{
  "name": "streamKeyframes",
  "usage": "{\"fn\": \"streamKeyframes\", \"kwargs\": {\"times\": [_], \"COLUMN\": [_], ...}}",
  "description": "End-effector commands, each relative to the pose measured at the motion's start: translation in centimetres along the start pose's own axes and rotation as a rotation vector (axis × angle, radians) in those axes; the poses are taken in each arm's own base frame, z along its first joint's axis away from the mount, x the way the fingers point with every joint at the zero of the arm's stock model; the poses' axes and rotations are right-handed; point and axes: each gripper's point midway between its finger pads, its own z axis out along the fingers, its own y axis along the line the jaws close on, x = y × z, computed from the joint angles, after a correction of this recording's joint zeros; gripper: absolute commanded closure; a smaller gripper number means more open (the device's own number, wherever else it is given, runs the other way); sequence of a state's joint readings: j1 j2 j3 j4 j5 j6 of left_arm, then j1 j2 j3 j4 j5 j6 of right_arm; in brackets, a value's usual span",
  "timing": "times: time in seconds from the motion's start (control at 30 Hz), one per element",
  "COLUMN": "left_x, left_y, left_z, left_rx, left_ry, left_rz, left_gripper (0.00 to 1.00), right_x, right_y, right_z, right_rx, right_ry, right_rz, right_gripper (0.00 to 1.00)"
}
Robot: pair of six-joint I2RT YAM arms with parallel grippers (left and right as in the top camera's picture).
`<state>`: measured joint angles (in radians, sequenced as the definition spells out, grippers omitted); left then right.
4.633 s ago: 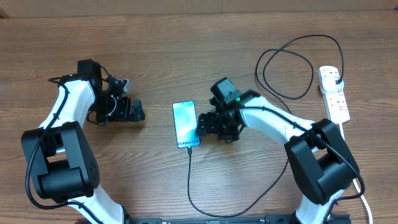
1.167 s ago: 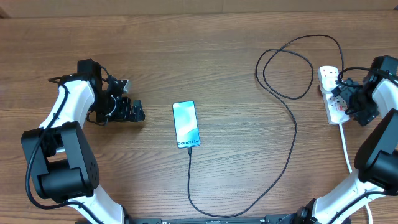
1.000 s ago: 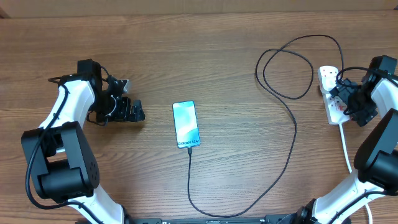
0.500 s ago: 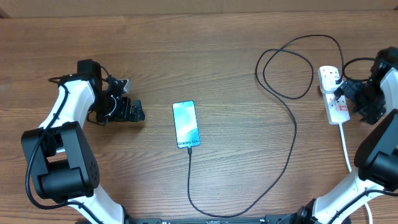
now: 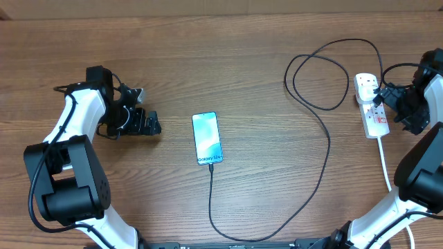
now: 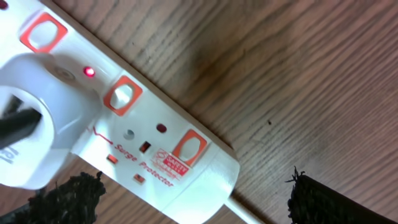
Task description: Plug charger to phone and switch on socket
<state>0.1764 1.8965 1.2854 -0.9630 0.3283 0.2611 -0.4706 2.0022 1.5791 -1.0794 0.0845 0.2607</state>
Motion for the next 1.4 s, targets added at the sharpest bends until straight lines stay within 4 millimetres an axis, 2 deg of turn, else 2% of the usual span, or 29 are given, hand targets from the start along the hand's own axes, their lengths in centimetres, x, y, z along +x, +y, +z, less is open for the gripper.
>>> {"fn": "streamKeyframes", "kwargs": {"times": [0.0, 0.33, 1.37], "left_x": [-0.27, -0.27, -0.27], "left_y": [-0.34, -0.34, -0.34], "left_z": [-0.24, -0.24, -0.24], "left_rx": [-0.002, -0.002, -0.002], "left_ry": [-0.010, -0.010, -0.010], "left_rz": [0.005, 0.005, 0.005], "left_gripper": [0.00, 0.00, 0.00], "right_x": [-1.30, -2.10, -2.09], "right_y": [0.33, 0.60, 0.60], "right_z": [-1.40, -1.47, -1.47], "right_rx": [-0.021, -0.032, -0.032], "right_ry": [-0.062, -0.094, -0.094], "right_rz": [-0.003, -0.001, -0.001], "right_gripper": [0.00, 0.00, 0.00]}}
